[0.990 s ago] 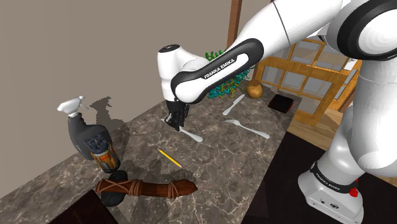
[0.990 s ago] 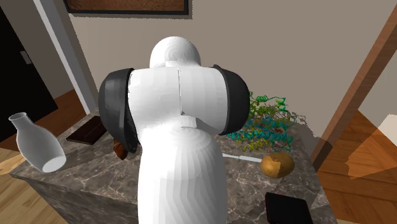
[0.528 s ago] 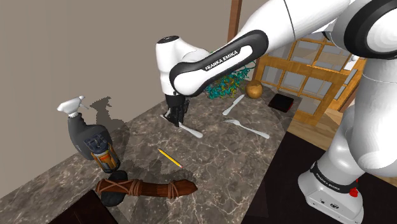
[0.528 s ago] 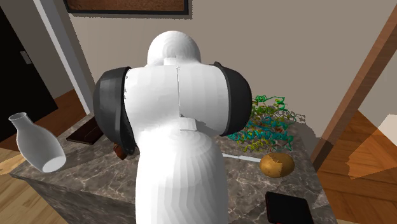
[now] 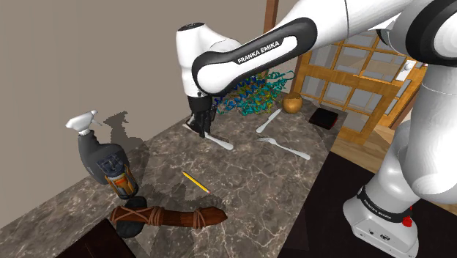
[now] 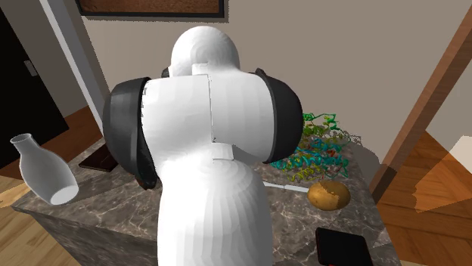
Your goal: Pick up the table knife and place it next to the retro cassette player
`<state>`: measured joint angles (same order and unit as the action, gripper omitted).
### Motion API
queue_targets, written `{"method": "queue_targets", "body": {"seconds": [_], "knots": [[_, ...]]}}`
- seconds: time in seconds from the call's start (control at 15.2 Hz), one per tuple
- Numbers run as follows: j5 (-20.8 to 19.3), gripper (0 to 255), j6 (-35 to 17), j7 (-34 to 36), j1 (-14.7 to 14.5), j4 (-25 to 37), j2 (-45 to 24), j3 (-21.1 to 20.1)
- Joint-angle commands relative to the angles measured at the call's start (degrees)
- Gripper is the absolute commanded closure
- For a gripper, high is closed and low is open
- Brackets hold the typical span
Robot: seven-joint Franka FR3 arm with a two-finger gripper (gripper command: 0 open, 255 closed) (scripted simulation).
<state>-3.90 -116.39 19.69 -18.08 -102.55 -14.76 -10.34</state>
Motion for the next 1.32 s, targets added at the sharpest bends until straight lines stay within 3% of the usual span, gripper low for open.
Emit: {"method": "queue_targets", "body": {"seconds": [0.0,1.12,1.25], "knots": [[0.19,255,1.31,-0.12,0.04,0.5,0.79,-0.05],[0.81,255,13.67,-0.69,0.0,10.7,3.01,-0.25],[1.1,255,13.41,-1.94,0.81,9.26,4.24,0.19]]}}
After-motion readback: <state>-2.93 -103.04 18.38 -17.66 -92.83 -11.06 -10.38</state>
